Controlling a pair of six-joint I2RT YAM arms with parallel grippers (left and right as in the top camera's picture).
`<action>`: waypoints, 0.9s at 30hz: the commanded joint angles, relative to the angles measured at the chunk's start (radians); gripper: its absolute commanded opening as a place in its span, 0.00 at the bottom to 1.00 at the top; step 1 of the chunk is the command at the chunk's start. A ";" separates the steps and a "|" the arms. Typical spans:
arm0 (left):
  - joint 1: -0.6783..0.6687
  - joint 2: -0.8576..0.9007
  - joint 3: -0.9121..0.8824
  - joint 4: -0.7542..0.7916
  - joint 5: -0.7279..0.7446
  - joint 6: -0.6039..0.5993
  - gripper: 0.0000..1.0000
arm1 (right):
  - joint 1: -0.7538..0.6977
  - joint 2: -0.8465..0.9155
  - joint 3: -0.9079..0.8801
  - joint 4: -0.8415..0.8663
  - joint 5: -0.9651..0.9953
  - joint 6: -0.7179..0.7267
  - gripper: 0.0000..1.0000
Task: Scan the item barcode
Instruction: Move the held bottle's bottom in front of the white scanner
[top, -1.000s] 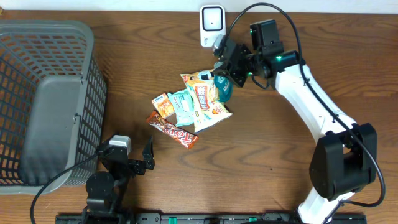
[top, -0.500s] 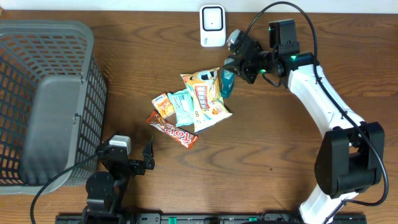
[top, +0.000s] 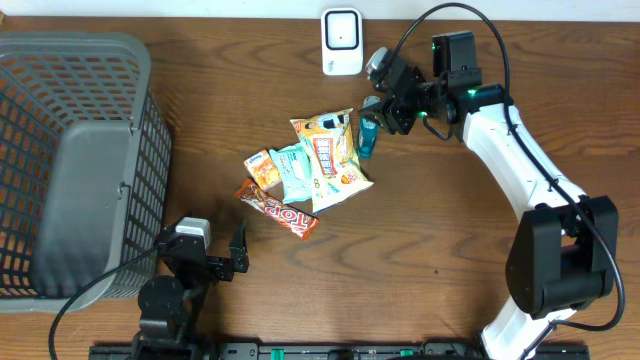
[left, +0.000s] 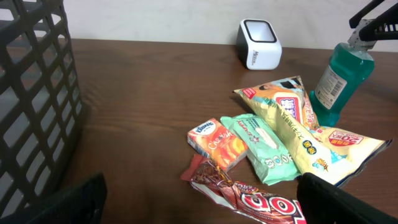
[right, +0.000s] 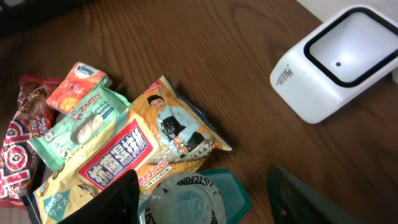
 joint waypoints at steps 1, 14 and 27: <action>-0.005 -0.003 -0.022 -0.007 0.013 -0.002 0.98 | 0.002 -0.107 0.017 0.003 0.039 0.110 0.62; -0.005 -0.003 -0.022 -0.007 0.013 -0.002 0.98 | 0.016 -0.294 0.016 -0.171 0.419 1.089 0.99; -0.005 -0.003 -0.022 -0.007 0.013 -0.002 0.98 | 0.274 -0.145 0.016 -0.146 0.843 1.198 0.99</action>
